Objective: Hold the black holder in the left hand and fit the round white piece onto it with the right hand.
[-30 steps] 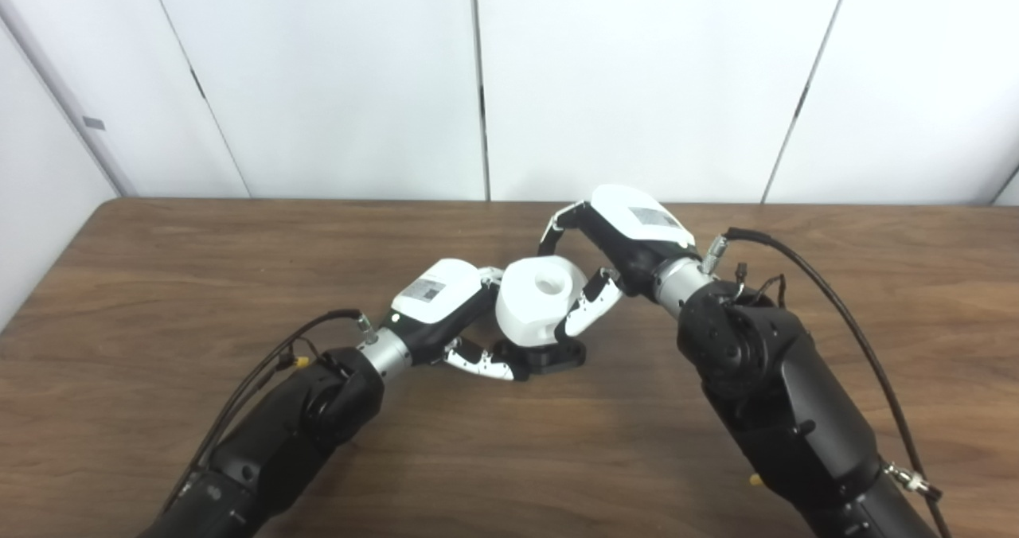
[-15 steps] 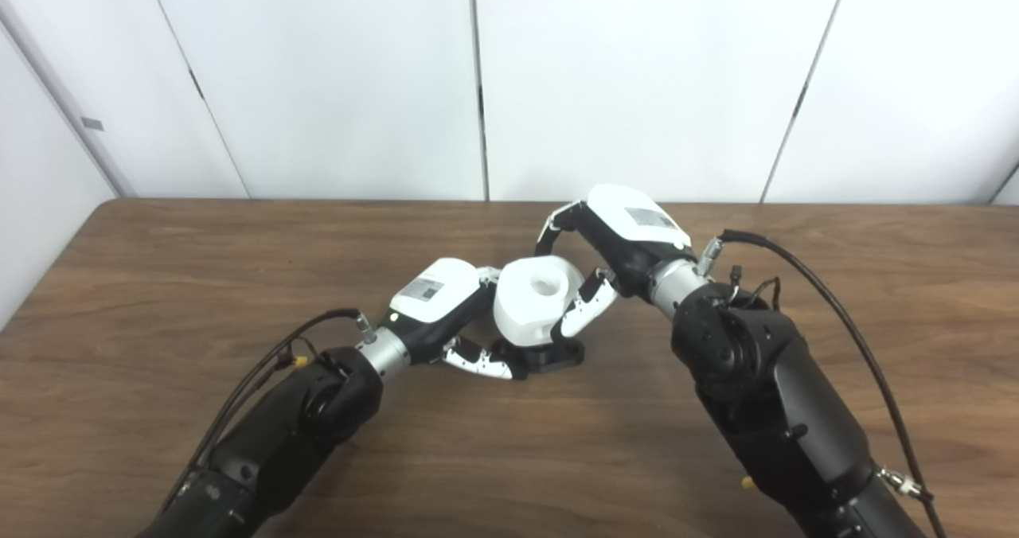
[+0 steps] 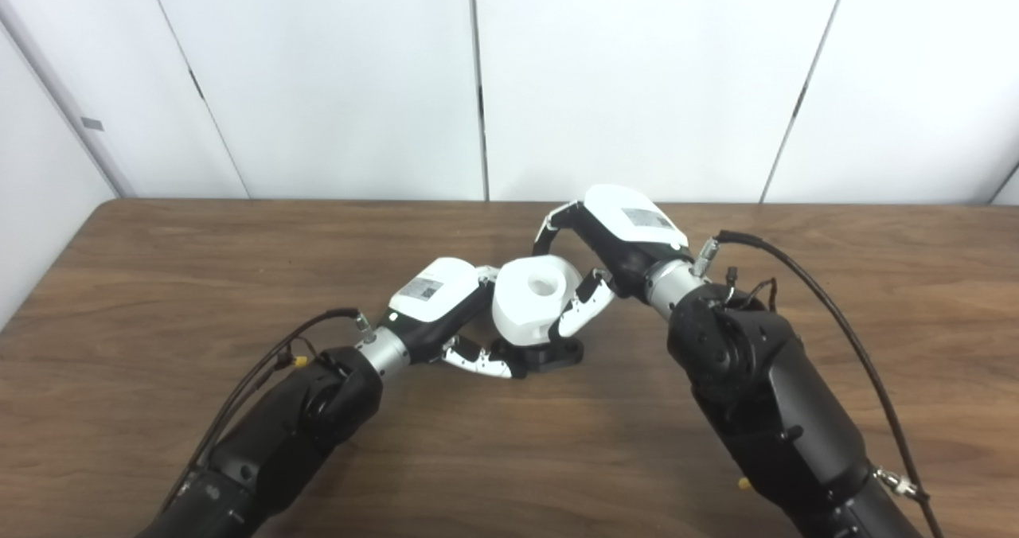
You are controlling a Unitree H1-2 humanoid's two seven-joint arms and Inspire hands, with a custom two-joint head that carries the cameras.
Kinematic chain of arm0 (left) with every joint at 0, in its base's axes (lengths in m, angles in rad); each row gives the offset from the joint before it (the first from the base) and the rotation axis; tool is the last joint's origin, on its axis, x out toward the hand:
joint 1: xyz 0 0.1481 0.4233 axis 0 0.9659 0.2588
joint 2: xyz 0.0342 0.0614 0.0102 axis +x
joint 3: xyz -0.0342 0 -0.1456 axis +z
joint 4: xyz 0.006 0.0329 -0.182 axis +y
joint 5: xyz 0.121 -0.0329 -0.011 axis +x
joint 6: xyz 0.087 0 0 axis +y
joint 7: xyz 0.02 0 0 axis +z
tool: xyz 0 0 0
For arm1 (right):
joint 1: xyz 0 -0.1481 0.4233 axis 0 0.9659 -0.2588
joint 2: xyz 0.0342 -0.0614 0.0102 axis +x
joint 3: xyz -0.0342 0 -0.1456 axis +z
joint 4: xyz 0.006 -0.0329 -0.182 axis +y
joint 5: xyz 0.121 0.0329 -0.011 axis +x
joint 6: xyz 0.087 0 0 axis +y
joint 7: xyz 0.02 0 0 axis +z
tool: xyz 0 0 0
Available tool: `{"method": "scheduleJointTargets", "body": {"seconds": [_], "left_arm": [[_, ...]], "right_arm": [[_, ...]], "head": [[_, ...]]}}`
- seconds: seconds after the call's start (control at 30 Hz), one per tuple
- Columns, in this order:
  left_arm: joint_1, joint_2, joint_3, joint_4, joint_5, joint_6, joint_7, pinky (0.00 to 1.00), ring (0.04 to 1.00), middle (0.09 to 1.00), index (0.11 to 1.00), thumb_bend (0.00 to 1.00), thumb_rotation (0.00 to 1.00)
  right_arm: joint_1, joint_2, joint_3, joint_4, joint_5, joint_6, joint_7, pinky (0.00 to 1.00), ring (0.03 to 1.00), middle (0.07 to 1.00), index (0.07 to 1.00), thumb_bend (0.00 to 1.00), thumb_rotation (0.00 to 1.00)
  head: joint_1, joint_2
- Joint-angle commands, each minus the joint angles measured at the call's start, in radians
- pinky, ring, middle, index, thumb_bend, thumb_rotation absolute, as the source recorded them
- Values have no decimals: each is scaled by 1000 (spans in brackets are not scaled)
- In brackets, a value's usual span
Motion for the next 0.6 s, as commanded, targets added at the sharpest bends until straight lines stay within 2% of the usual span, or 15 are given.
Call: {"method": "scheduleJointTargets", "body": {"seconds": [0.0, 0.03, 0.07, 0.13, 0.27, 0.57], "left_arm": [[16, -6, -44, 5, 76, 43, -85, 681, 824, 817, 488, 518, 83], [15, -5, -44, 4, 74, 49, -89, 683, 824, 818, 488, 518, 84], [15, -5, -42, 4, 69, 53, -93, 679, 820, 814, 517, 804, 216], [15, -6, -37, 5, 56, 59, -100, 676, 818, 813, 539, 960, 289], [18, -8, -31, 3, 51, 77, -104, 677, 816, 813, 548, 1000, 306], [18, -4, -21, 11, 28, 78, -106, 656, 809, 801, 558, 1000, 307]], "right_arm": [[-1, 46, 54, 4, 24, -15, 57, 834, 827, 751, 481, 520, 132], [-2, 45, 55, 4, 24, -16, 58, 833, 826, 751, 481, 520, 132], [-3, 44, 55, 5, 26, -17, 57, 832, 827, 752, 481, 520, 132], [-4, 43, 54, 6, 27, -18, 57, 825, 827, 752, 481, 520, 132], [-3, 39, 51, 8, 37, -24, 51, 807, 821, 752, 481, 520, 132], [-13, 17, 59, 13, 38, -29, 72, 807, 814, 750, 482, 520, 134]], "head": [[-1, 1], [-1, 1], [-1, 2], [-1, 2], [-1, 2], [-1, 2]]}}
